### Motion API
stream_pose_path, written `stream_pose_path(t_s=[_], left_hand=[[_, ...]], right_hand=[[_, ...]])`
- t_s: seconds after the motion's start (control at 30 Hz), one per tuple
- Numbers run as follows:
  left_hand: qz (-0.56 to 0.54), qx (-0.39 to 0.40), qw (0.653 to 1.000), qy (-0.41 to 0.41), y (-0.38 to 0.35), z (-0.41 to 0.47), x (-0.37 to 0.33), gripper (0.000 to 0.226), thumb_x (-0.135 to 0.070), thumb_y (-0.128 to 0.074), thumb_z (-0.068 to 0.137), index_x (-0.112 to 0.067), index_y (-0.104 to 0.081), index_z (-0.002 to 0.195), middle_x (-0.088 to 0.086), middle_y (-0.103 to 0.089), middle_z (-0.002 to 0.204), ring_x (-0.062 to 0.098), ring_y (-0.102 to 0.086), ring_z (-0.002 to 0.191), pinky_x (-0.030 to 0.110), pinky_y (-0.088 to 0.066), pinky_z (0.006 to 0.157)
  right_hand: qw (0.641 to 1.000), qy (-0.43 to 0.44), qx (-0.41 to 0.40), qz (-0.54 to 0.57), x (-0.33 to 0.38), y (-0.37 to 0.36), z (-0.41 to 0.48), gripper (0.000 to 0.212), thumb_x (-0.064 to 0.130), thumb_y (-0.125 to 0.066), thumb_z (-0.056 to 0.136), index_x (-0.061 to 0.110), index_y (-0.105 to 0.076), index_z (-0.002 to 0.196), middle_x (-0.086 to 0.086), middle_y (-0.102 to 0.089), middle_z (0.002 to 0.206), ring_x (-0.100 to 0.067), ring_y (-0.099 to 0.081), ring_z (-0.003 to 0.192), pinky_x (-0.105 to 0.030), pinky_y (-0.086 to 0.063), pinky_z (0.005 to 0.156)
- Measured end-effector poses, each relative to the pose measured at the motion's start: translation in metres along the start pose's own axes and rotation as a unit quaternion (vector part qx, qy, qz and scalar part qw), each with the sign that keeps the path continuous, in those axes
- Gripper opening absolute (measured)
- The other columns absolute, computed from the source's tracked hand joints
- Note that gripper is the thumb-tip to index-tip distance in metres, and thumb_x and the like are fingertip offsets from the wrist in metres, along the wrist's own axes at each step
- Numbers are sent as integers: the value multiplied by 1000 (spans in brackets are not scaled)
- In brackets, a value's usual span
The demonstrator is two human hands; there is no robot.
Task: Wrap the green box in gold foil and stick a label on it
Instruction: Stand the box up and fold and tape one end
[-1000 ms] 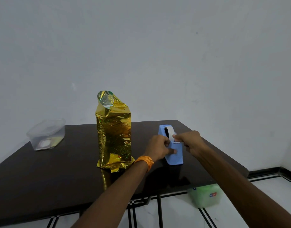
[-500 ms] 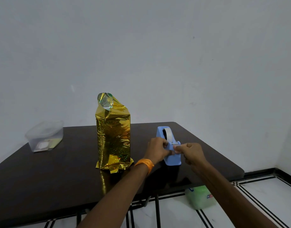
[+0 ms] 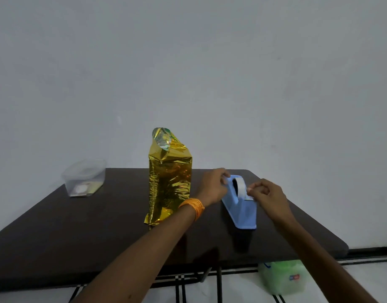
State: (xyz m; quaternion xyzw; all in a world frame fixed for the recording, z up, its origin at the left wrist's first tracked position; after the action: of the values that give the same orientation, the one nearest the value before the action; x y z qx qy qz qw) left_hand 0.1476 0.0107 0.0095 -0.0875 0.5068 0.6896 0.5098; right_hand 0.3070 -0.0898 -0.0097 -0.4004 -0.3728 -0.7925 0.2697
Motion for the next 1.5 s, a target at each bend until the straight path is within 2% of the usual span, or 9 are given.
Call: stream_pose_path(t_s=[0.17, 0.3, 0.5, 0.67, 0.9, 1.0, 1.17, 1.27, 1.5], left_hand=[[-236, -102, 965, 60, 79, -3, -25, 22, 0, -58, 86, -12, -68, 102, 7, -69, 81, 22, -71, 74, 34, -62, 66], [-290, -139, 947, 14, 150, -9, -57, 18, 0, -59, 91, -8, -70, 103, 9, -70, 89, 17, -70, 74, 25, -59, 64], [-21, -109, 987, -120, 239, -17, -74, 43, 15, -41, 83, -11, -73, 94, 0, -74, 89, 5, -69, 87, 15, -54, 75], [258, 21, 961, -99, 235, -17, -33, 51, 18, -53, 82, -19, -73, 109, 3, -64, 128, 18, -52, 117, 27, -39, 85], [321, 77, 936, -126, 210, 2, -7, 23, -4, -78, 75, -16, -76, 94, 5, -67, 117, 23, -57, 111, 36, -49, 91], [281, 37, 952, -117, 223, 15, -9, 15, -12, -78, 74, -18, -75, 87, 4, -71, 110, 21, -62, 104, 39, -53, 89], [190, 19, 978, -81, 247, 24, 1, 15, -7, -76, 75, -17, -70, 65, -2, -74, 100, 7, -64, 90, 22, -50, 76], [28, -42, 997, -62, 263, 16, 10, 14, -7, -70, 84, -9, -74, 71, -1, -75, 102, 9, -65, 98, 21, -51, 78], [-182, -255, 950, -4, 314, -8, 52, 24, 5, -54, 88, -14, -68, 82, 7, -70, 104, 20, -62, 99, 33, -53, 83]], right_hand=[[997, 72, 9, 5, 59, -28, 13, 7, 19, -67, 89, 24, -66, 94, 4, -71, 86, -13, -64, 76, -22, -47, 58], [994, 99, 29, 46, 94, -52, 25, 25, 24, -71, 87, 37, -63, 107, 7, -65, 112, -9, -62, 101, -40, -59, 80], [963, 196, 148, 106, 162, -98, 31, 55, 6, -60, 94, 40, -46, 135, 2, -75, 102, -11, -69, 101, -36, -51, 97], [939, 226, 255, 53, 191, -144, 31, 57, 3, -49, 96, 38, -39, 141, 1, -76, 97, -12, -68, 104, -38, -45, 104], [939, 220, 261, 34, 191, -155, 38, 53, 11, -52, 95, 40, -42, 139, 1, -75, 92, -11, -67, 97, -31, -47, 94], [939, 211, 267, 42, 185, -152, 40, 48, 15, -50, 99, 40, -42, 140, -1, -75, 91, -7, -68, 92, -22, -45, 84], [939, 210, 267, 42, 179, -153, 45, 44, 17, -46, 102, 42, -41, 138, -4, -73, 99, -13, -66, 99, -25, -45, 87], [939, 208, 269, 44, 179, -154, 43, 44, 17, -45, 102, 41, -41, 139, 2, -72, 103, -9, -64, 103, -26, -43, 89], [939, 201, 271, 61, 175, -154, 46, 43, 18, -45, 102, 41, -42, 138, 0, -65, 118, -15, -62, 110, -38, -45, 98]])
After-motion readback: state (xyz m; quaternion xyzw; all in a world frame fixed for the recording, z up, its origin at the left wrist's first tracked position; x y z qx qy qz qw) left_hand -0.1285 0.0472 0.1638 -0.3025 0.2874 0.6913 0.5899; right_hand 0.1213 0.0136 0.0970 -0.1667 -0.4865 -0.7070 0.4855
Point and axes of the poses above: each hand's wrist, its own z-axis towards the middle knuckle, its own y-axis out of the back of the hand, x = y × z, the point moved 10 cm from there along z, towards the middle knuckle
